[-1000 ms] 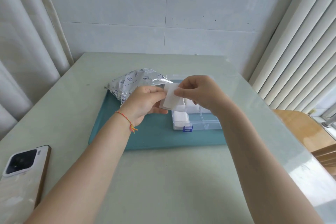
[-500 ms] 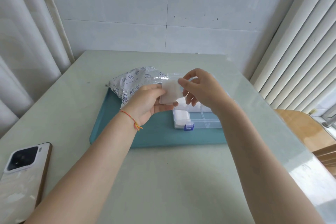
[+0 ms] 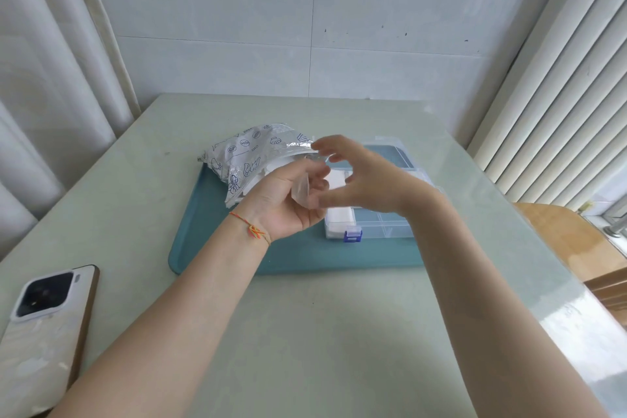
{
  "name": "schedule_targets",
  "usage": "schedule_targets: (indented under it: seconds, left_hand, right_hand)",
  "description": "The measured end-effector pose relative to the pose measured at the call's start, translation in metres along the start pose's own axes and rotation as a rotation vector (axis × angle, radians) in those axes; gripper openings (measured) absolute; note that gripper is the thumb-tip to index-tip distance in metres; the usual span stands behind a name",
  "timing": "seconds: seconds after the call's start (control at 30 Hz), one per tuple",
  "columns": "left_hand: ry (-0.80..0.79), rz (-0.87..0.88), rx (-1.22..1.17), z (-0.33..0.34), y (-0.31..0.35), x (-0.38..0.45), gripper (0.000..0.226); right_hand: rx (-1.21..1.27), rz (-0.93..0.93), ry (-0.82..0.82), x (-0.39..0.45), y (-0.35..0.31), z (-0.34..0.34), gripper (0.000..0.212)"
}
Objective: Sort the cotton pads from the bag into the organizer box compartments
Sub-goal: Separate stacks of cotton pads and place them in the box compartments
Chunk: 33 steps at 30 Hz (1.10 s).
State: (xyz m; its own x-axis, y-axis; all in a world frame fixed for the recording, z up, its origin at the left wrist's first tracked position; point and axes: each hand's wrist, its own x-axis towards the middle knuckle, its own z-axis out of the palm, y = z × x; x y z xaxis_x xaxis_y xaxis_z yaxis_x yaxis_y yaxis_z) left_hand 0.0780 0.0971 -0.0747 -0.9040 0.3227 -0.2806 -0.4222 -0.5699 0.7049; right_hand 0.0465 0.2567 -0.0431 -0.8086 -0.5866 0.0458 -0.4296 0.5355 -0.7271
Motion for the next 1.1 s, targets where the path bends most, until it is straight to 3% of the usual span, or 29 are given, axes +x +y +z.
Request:
schedule_targets:
  seconds: [0.13,0.23,0.37,0.53,0.67,0.73,0.87,1.1]
  left_hand:
    - [-0.116,0.054,-0.034,-0.002,0.002,0.0,0.023]
    - [-0.219,0.054,-0.049,-0.002,0.004,-0.001,0.022]
    - [-0.16,0.035,0.012,-0.001,0.001,-0.005,0.03]
    - [-0.193,0.027,-0.015,-0.003,0.003,-0.005,0.016]
    - [-0.235,0.062,-0.121,-0.009,0.005,0.001,0.053]
    - [-0.218,0.077,-0.127,-0.011,0.004,0.001,0.061]
    - [-0.103,0.118,-0.054,-0.007,0.003,-0.001,0.028]
    - [-0.082,0.086,0.087,-0.004,0.0,-0.002,0.036]
  right_hand:
    - [-0.047,-0.021,-0.092,0.004,0.001,0.011,0.104]
    - [-0.02,-0.046,-0.084,0.006,0.002,0.014,0.095]
    - [-0.043,-0.072,-0.015,0.004,-0.002,0.013,0.068]
    - [-0.076,-0.058,-0.012,0.003,-0.001,0.01,0.084]
    - [-0.103,-0.043,-0.01,0.001,0.002,0.007,0.092]
    - [-0.098,-0.052,0.002,0.0,0.001,0.006,0.089]
    - [-0.14,-0.075,0.032,0.001,0.0,0.011,0.072]
    - [-0.222,-0.063,0.064,0.005,-0.003,0.019,0.079]
